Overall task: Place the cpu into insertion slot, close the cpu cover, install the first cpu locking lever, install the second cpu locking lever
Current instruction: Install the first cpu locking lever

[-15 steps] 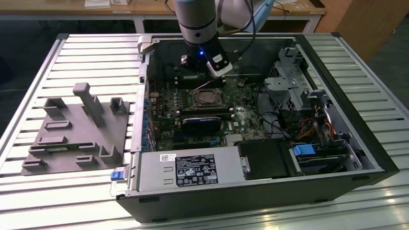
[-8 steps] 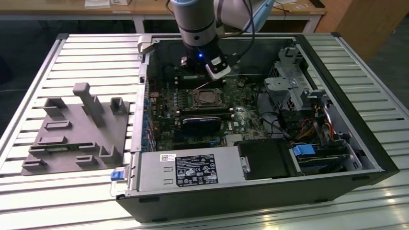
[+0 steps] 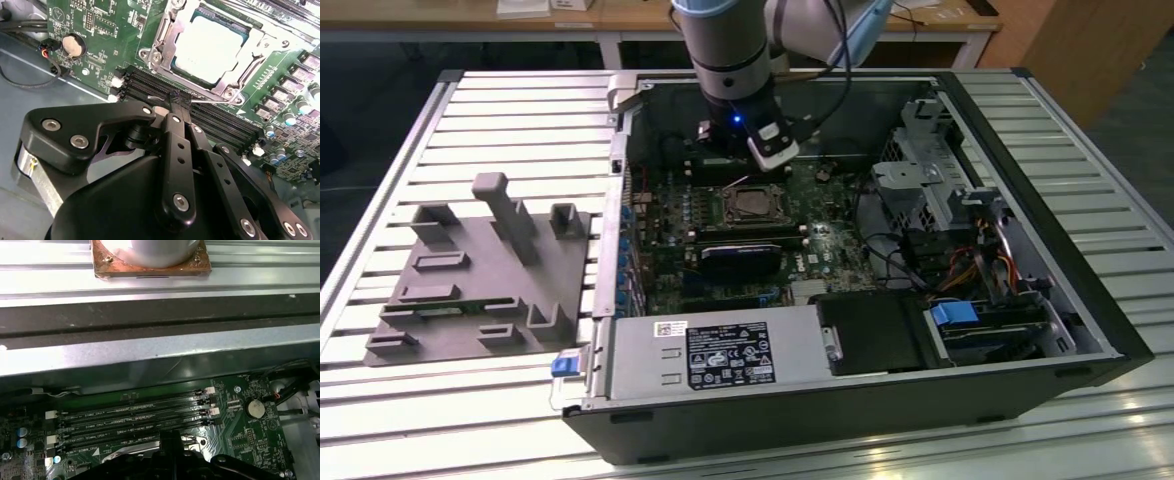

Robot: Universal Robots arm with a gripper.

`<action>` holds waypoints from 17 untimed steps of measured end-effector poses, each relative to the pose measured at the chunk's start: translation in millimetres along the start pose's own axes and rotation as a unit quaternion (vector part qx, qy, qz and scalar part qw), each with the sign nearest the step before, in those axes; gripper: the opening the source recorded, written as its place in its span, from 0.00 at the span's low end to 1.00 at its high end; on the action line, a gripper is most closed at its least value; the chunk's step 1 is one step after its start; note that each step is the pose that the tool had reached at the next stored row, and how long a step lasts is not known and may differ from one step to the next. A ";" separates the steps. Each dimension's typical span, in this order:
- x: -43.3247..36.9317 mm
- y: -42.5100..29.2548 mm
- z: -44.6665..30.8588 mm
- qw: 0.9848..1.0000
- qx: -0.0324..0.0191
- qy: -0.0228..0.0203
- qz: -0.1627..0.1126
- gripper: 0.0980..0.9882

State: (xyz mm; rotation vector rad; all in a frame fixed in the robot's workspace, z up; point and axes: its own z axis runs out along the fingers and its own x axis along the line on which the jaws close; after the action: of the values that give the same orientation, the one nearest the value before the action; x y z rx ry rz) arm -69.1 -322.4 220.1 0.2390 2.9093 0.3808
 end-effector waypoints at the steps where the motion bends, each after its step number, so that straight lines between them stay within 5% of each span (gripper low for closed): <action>1: 0.2 -0.1 0.4 1.000 0.000 0.000 0.001 0.00; 17: 3.2 -0.3 5.4 1.000 0.001 -0.005 0.007 0.00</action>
State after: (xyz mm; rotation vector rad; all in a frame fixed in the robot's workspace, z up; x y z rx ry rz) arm -71.1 -320.8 214.4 0.2596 2.9003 0.3782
